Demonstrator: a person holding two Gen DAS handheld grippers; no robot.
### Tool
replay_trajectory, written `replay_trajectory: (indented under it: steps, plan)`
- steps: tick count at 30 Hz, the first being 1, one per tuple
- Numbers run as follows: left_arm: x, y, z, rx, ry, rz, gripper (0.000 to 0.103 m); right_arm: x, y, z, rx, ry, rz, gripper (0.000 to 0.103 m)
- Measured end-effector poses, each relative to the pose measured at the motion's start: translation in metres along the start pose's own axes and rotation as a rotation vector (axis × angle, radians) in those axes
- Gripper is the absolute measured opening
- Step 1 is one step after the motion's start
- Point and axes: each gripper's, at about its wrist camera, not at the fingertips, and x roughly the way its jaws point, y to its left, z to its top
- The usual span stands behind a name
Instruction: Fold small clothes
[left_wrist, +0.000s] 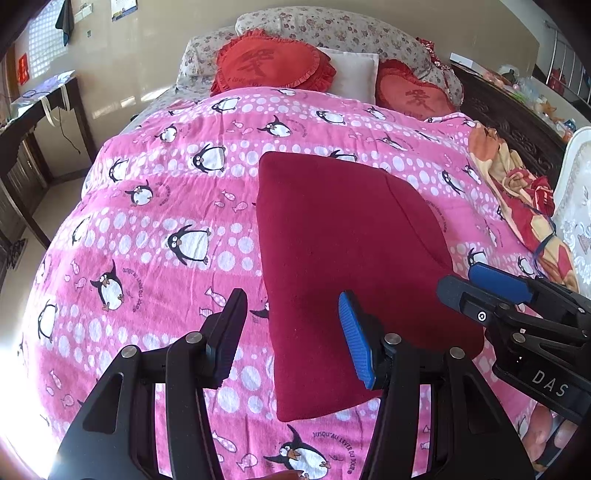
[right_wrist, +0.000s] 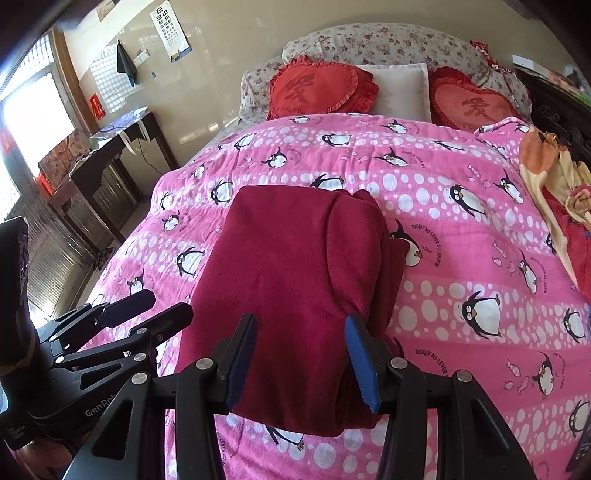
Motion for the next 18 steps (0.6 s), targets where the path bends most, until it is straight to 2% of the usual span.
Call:
replay_trajectory:
  steps: [18]
  plan:
    - [0.0026, -0.0017, 0.0003, 0.007, 0.005, -0.003, 0.051, 0.0054, 0.0011, 0.0011, -0.003, 0.012, 0.003, 0.048]
